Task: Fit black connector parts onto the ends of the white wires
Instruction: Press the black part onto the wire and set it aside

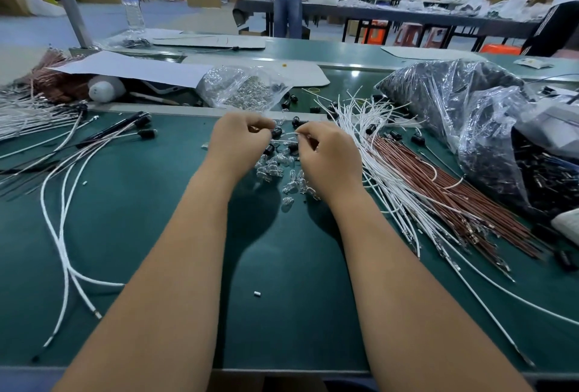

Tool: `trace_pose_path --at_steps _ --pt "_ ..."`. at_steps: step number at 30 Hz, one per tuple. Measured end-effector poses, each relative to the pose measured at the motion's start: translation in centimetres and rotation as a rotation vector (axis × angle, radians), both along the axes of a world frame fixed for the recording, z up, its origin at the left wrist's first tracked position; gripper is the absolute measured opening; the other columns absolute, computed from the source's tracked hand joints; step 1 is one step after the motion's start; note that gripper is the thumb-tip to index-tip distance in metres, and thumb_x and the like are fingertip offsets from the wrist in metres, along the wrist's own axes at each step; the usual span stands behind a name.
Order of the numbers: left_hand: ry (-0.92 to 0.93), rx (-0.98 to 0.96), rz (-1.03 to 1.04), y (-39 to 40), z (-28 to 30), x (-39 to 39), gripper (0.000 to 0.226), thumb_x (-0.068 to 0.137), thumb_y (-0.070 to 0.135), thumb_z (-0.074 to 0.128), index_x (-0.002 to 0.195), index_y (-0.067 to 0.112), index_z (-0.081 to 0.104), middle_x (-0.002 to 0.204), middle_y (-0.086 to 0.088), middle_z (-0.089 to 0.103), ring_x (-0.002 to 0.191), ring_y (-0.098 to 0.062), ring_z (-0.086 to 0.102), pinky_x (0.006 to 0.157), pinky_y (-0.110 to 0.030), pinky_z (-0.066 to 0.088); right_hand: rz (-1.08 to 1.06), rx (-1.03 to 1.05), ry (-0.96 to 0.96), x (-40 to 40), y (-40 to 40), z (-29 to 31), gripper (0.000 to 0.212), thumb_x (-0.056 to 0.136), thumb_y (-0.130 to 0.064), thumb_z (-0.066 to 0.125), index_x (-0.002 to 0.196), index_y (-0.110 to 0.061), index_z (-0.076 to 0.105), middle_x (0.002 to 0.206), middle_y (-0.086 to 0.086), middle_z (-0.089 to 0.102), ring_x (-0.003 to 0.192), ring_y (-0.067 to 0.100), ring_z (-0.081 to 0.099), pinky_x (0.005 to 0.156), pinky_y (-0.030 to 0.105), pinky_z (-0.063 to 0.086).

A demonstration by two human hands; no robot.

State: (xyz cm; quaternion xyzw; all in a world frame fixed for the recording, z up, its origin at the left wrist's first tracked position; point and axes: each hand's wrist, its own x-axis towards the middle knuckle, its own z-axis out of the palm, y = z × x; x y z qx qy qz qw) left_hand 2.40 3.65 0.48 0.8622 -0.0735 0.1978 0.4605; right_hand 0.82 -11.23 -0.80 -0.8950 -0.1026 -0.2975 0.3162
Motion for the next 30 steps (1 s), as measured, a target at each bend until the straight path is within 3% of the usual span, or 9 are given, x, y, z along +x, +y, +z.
trace_pose_path --at_steps 3,6,9,11,20,26,30 --pt "0.067 -0.365 -0.098 -1.5 -0.6 0.2 0.022 0.088 0.004 0.063 0.100 0.020 0.072 0.084 -0.003 0.072 0.076 -0.014 0.064 0.077 -0.026 0.055 -0.025 0.039 -0.017 0.1 -0.1 0.0 0.017 0.093 -0.017 0.055 0.098 -0.012 0.070 0.095 0.002 0.068 0.086 0.017 0.057 0.065 0.025 0.036" --pt "0.144 -0.744 -0.162 -2.0 -0.7 0.2 0.016 0.087 0.001 0.066 0.094 0.015 0.070 0.082 -0.001 0.071 0.077 -0.013 0.065 0.073 -0.019 0.056 -0.057 0.104 -0.039 0.0 -0.1 0.0 0.015 0.093 -0.016 0.054 0.097 -0.015 0.068 0.083 -0.005 0.066 0.070 0.009 0.050 0.053 0.021 0.030" --pt "0.183 -0.958 -0.187 -1.9 -0.8 0.4 0.014 0.087 -0.002 0.063 0.090 0.010 0.070 0.074 0.002 0.071 0.073 -0.011 0.066 0.072 -0.019 0.056 -0.091 0.160 -0.031 -0.1 -0.2 -0.1 0.012 0.092 -0.017 0.054 0.097 -0.019 0.064 0.060 -0.015 0.045 0.055 0.002 0.040 0.047 0.022 0.023" --pt "0.201 -1.039 -0.204 -1.9 -0.7 0.6 0.014 0.089 -0.005 0.059 0.089 0.006 0.069 0.074 0.001 0.071 0.075 -0.011 0.066 0.073 -0.019 0.057 -0.094 0.174 -0.028 -0.1 -0.3 -0.1 0.008 0.091 -0.016 0.056 0.092 -0.019 0.063 0.057 -0.015 0.041 0.052 0.001 0.039 0.047 0.022 0.023" --pt "0.260 -1.051 -0.221 -1.8 -0.8 0.5 0.014 0.090 -0.005 0.057 0.089 0.004 0.068 0.085 -0.006 0.069 0.082 -0.015 0.067 0.073 -0.019 0.057 -0.076 0.145 -0.061 -0.2 -0.3 -0.1 0.007 0.091 -0.022 0.059 0.087 -0.020 0.065 0.061 -0.014 0.046 0.057 0.009 0.044 0.048 0.020 0.027" --pt "0.277 -1.035 -0.244 -2.3 -0.3 0.0 0.011 0.089 -0.004 0.059 0.086 0.004 0.065 0.079 -0.006 0.065 0.073 -0.013 0.066 0.071 -0.018 0.057 -0.070 0.073 -0.075 -0.1 0.0 -0.2 0.005 0.089 -0.021 0.062 0.088 -0.021 0.067 0.067 -0.014 0.050 0.062 0.011 0.046 0.048 0.017 0.027" --pt "0.245 -0.976 -0.270 -2.3 -0.4 -0.3 0.009 0.087 -0.003 0.063 0.085 0.005 0.066 0.067 -0.001 0.066 0.066 -0.011 0.066 0.073 -0.020 0.057 -0.040 0.066 -0.101 -0.3 0.1 -0.1 0.004 0.088 -0.020 0.063 0.088 -0.019 0.067 0.071 -0.011 0.055 0.065 0.014 0.051 0.054 0.023 0.031"
